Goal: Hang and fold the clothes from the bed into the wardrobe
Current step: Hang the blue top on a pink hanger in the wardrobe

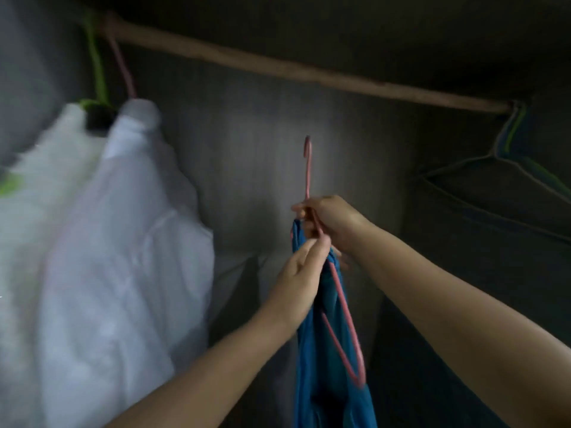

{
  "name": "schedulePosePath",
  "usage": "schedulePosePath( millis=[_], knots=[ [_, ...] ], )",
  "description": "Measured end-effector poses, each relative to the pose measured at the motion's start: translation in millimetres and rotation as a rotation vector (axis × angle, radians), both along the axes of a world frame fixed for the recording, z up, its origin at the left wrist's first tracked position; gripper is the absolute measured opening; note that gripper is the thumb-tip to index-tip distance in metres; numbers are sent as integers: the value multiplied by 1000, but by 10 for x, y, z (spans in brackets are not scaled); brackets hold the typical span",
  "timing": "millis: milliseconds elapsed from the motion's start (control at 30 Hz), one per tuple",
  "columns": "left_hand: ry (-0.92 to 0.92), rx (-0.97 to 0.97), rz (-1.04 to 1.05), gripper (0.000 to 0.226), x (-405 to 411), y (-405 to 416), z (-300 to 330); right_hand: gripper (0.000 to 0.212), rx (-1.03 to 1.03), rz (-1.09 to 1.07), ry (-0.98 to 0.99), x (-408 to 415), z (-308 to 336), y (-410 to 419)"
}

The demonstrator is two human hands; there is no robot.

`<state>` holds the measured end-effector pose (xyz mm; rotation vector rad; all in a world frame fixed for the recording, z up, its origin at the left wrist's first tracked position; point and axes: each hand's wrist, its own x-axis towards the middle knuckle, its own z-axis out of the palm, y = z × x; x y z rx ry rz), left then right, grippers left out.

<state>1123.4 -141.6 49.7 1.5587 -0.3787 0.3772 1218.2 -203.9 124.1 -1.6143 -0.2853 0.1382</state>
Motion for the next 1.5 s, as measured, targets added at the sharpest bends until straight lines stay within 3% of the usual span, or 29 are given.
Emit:
schedulePosePath(
  millis=[167,333,433,600,767,900,1033,1133,1200,1333,1500],
  knots=[
    [-77,-5,265,18,-65,424,447,28,-19,106,-209,-120,461,714],
    [-206,-30,487,23,-233,814,931,28,65,192,-382,-314,1007,1248],
    [-213,-17,586,24,-273,1078,1188,35,11,185,-449,-358,1270,1542],
    [-66,67,788,25,-187,1464,1214,22,-138,217,-359,-249,1238,1992],
    [-75,115,809,58,-278,1647,1081,33,-149,257,-307,-283,1169,2210],
    [-7,193,871,42,-327,1681,1135,31,-70,305,-274,-337,1160,2219],
    [9,301,909,24,-416,1643,1250,35,-148,328,-233,-351,1125,2173],
    [24,404,943,36,-506,1613,1224,34,-26,369,-163,-294,1073,2141],
    [60,522,961,23,-590,1558,1230,35,18,393,-120,-254,1012,2066],
    [17,707,1055,34,-788,1387,1334,34,-99,232,-290,-100,883,1771],
    [-365,772,1173,41,-935,928,1299,35,-274,-21,-657,108,632,1271]
  ],
)
